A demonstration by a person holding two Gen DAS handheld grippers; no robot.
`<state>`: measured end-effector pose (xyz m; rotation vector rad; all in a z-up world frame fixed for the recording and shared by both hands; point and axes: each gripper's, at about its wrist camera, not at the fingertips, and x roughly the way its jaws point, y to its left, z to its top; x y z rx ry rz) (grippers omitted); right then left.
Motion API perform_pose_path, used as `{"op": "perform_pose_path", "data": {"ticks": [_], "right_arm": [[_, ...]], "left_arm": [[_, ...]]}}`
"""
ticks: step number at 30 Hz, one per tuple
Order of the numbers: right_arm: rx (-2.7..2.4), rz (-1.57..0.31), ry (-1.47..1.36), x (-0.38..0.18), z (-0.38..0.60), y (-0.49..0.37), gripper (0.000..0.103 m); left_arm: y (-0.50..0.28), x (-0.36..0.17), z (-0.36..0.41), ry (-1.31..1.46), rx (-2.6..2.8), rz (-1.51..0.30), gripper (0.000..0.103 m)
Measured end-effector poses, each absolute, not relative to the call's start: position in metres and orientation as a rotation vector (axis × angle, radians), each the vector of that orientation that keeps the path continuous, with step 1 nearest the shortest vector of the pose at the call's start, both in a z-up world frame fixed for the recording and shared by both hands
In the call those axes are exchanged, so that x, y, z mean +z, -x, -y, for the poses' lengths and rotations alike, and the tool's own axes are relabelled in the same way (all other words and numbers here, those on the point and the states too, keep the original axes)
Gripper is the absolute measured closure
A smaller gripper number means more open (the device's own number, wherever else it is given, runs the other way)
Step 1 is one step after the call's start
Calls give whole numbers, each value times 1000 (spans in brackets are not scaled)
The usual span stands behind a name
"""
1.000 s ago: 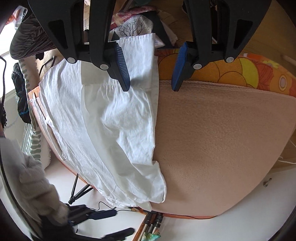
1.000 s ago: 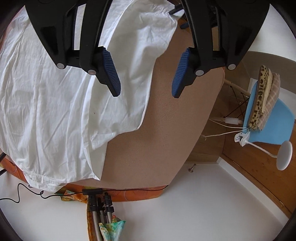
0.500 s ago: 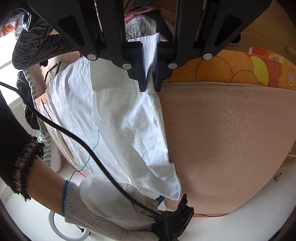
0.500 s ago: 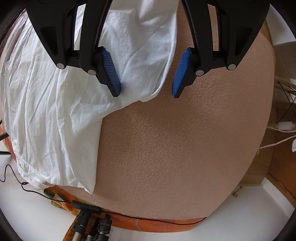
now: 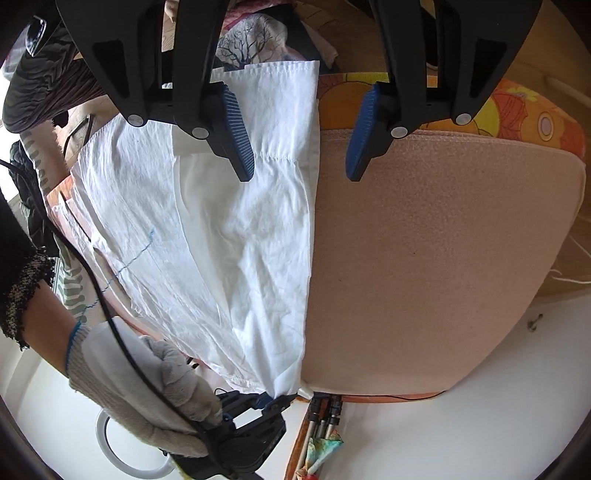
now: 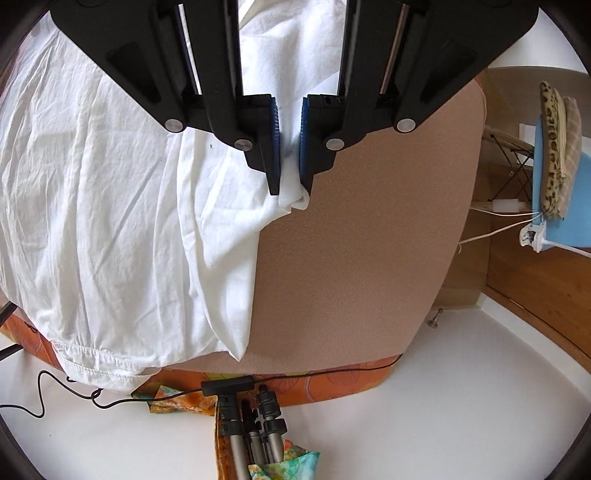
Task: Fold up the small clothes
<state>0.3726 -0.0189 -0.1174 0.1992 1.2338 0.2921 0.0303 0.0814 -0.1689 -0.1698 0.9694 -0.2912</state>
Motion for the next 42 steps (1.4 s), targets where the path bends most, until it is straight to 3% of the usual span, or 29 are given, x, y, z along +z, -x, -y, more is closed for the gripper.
{"op": "perform_pose_path", "data": {"ticks": [6, 7, 8, 9, 11, 22, 29, 32, 37, 42], "right_arm": [[350, -1203, -241, -104, 48, -375, 94], [359, -1197, -245, -101, 52, -371, 94], [364, -1191, -250, -99, 58, -369, 94], [366, -1190, -247, -100, 62, -371, 94], [370, -1187, -262, -100, 72, -373, 94], [407, -1142, -446, -115, 145, -372, 94], [439, -1161, -528, -139, 180, -375, 91], [385, -1197, -473, -146, 191, -374, 80], [266, -1187, -309, -142, 210, -362, 58], [251, -1117, -325, -120, 245, -328, 58]], "left_arm": [[-43, -183, -71, 195, -329, -1024, 53], [-45, -183, -67, 176, -330, -1021, 57], [-45, -183, -63, 152, -326, -1024, 80], [-46, -184, -59, 129, -318, -1031, 93], [-41, -178, -55, 128, -319, -1017, 98], [-15, -129, 32, -40, -487, -860, 99], [-19, -133, 101, -129, -617, -889, 99], [-21, -139, 118, -160, -645, -915, 98], [-9, -150, 134, -204, -720, -966, 86], [3, -142, 124, -188, -739, -972, 86]]}}
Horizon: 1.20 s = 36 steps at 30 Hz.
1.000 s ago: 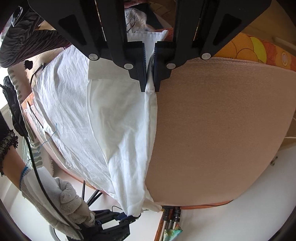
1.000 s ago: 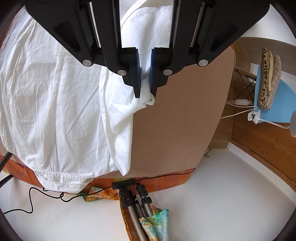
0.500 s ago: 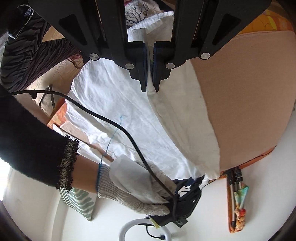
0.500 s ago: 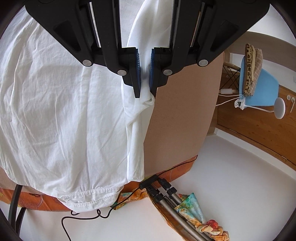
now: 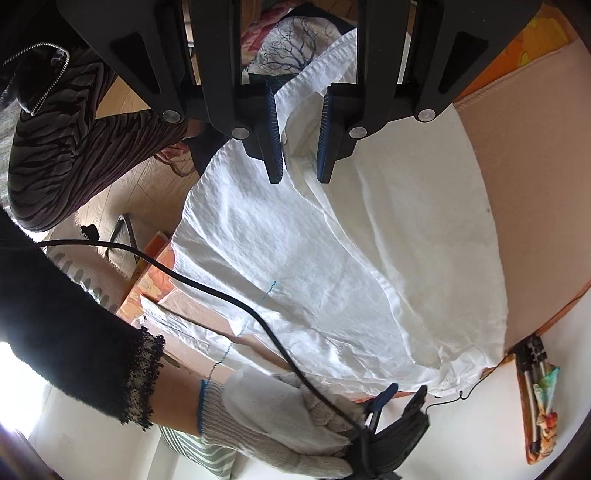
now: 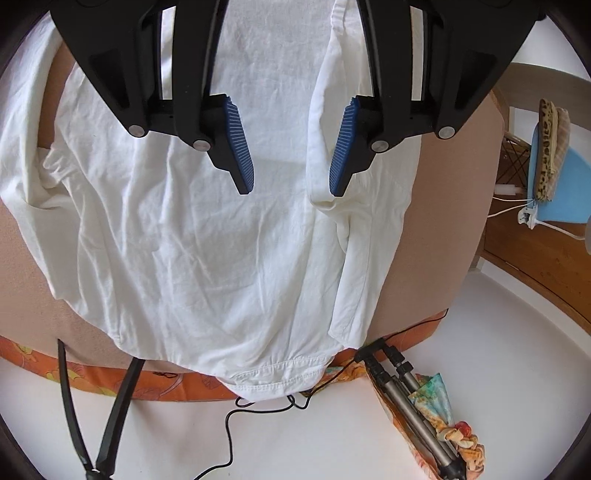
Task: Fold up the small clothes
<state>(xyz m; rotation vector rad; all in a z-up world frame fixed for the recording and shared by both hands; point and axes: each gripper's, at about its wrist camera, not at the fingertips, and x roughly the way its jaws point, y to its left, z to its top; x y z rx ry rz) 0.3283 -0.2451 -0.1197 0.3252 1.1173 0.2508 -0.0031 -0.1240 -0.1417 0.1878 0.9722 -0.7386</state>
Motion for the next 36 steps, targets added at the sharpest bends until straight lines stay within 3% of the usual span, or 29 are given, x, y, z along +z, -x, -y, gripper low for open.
{"op": "perform_pose_path", "data": {"ticks": [12, 14, 17, 24, 27, 36], "right_arm": [[30, -983, -320, -63, 413, -181, 53], [-32, -995, -330, -67, 446, -160, 53], [-99, -1016, -368, -80, 494, -126, 53], [-186, -1077, -442, -126, 566, -61, 53], [-208, -1106, -454, -147, 580, -43, 46], [-249, -1127, -391, -177, 574, -25, 46]], "left_arm": [[-11, -104, 157, -105, -705, -890, 86], [-15, -101, 171, -116, -710, -888, 83], [-19, -98, 196, -122, -742, -874, 68], [-30, -107, 250, -118, -810, -906, 68], [-41, -116, 263, -119, -807, -954, 68], [-70, -138, 257, -139, -714, -1029, 68]]}}
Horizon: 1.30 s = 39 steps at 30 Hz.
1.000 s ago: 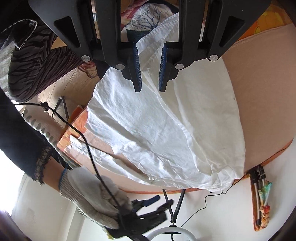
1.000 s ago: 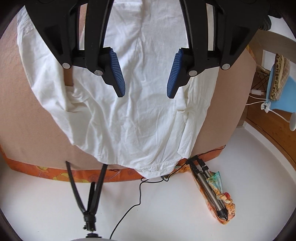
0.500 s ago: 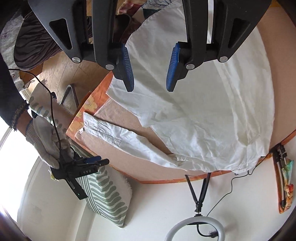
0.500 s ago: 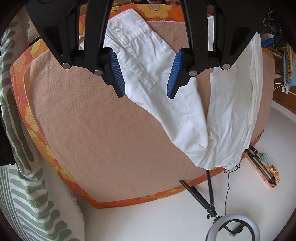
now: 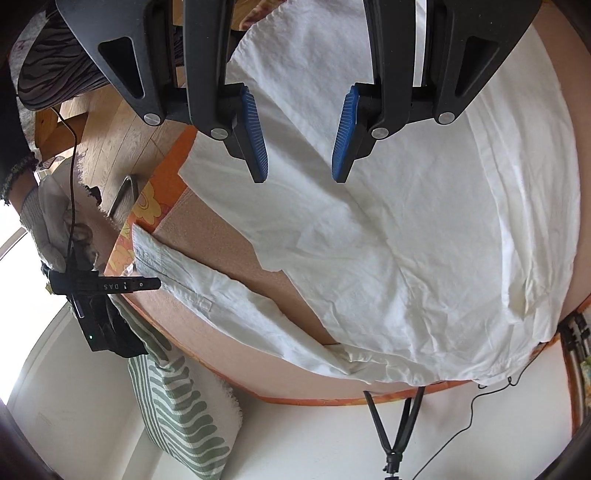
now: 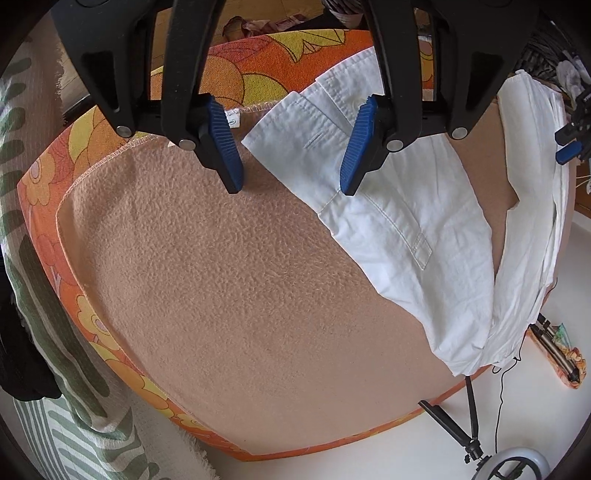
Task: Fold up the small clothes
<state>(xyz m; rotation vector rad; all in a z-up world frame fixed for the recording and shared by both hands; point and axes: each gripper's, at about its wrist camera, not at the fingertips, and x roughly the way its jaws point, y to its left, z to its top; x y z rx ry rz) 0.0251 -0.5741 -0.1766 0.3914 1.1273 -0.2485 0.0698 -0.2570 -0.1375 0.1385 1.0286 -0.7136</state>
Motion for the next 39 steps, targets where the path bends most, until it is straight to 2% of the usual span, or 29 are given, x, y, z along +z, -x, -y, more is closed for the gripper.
{"op": "perform_pose_path", "data": {"ticks": [2, 3, 7, 12, 20, 23, 30, 32, 35, 37, 39], "right_arm": [[-262, -1127, -355, -175, 565, -24, 70], [-252, -1145, -341, -175, 561, -26, 96], [-235, -1110, -436, -159, 559, -20, 98], [-200, -987, -561, -112, 549, -10, 98], [92, -915, -463, -45, 419, -19, 98], [223, -951, -422, -49, 361, -28, 98], [451, -1141, -345, -102, 275, -55, 98], [468, -1199, -342, -108, 273, -60, 95], [498, -1167, -336, -91, 288, -60, 91], [442, -1120, -294, -73, 303, -70, 74], [402, -1082, -283, -58, 320, -95, 66]], "left_arm": [[-75, -139, 250, -128, -695, -1036, 68], [-77, -138, 246, -118, -687, -1036, 68], [-79, -132, 235, -94, -687, -1011, 68], [-79, -122, 222, -44, -701, -979, 68], [-81, -114, 186, 42, -680, -950, 68], [-79, -113, 172, 68, -659, -930, 68], [-81, -129, 141, 222, -665, -963, 68], [-82, -137, 141, 255, -674, -989, 68], [-82, -147, 152, 278, -705, -1041, 68], [-78, -151, 163, 264, -732, -1055, 68], [-72, -151, 177, 185, -735, -1044, 61]]}}
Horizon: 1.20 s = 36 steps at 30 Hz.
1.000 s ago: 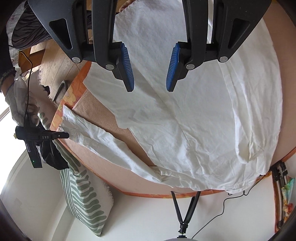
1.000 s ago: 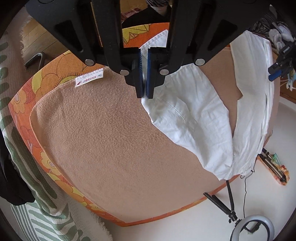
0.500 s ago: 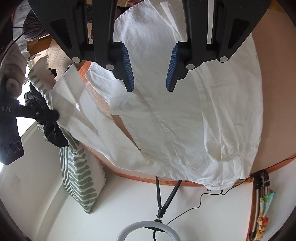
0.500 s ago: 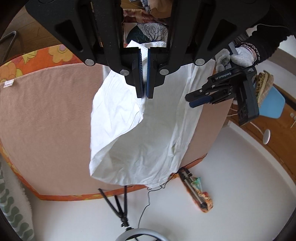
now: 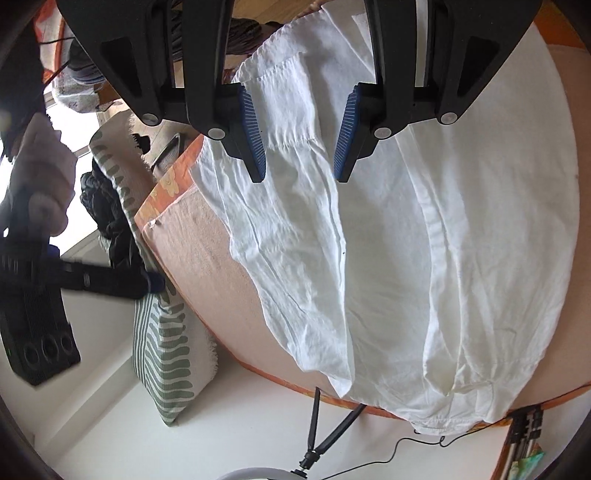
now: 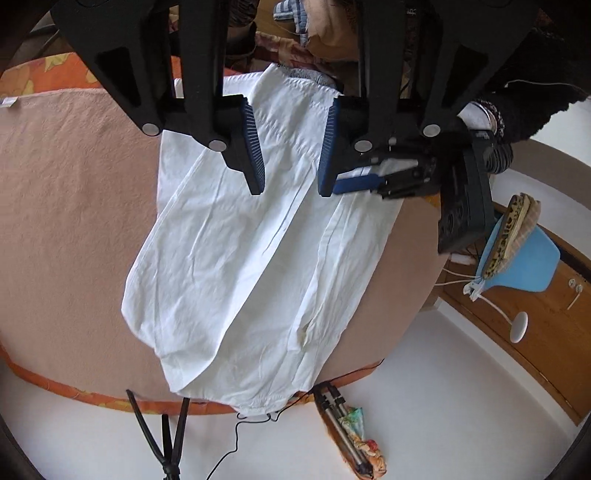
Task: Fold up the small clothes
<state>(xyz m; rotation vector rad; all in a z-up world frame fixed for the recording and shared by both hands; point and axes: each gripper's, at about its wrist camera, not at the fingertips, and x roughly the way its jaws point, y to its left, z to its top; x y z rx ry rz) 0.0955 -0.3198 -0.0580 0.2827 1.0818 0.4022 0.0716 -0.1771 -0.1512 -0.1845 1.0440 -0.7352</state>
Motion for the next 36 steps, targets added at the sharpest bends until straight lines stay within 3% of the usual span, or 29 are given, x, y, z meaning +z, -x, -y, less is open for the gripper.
{"op": "perform_pose_path", "data": {"ticks": [3, 8, 14, 22, 32, 33, 34, 35, 36], "right_arm": [[262, -1078, -205, -56, 337, -144, 58], [86, -1150, -211, -100, 377, -208, 58], [130, -1157, -410, -139, 419, -211, 58], [154, -1158, -445, -157, 412, -217, 58], [105, -1144, -429, -176, 427, -288, 57], [111, -1137, -410, -177, 423, -290, 60], [124, -1132, -389, -175, 418, -290, 90], [145, -1153, -361, -174, 410, -291, 97], [136, -1146, -302, -168, 401, -292, 97]], "left_arm": [[-64, -152, 196, 24, -684, -1005, 58], [-58, -163, 186, 55, -685, -1044, 58], [-29, -150, 211, -55, -711, -972, 58], [2, -150, 261, -226, -820, -927, 58], [-25, -160, 267, -116, -823, -997, 58], [-24, -161, 267, -120, -828, -983, 58], [-22, -161, 267, -127, -830, -975, 58], [-22, -161, 266, -124, -830, -973, 58], [-23, -161, 267, -111, -833, -978, 58]]}}
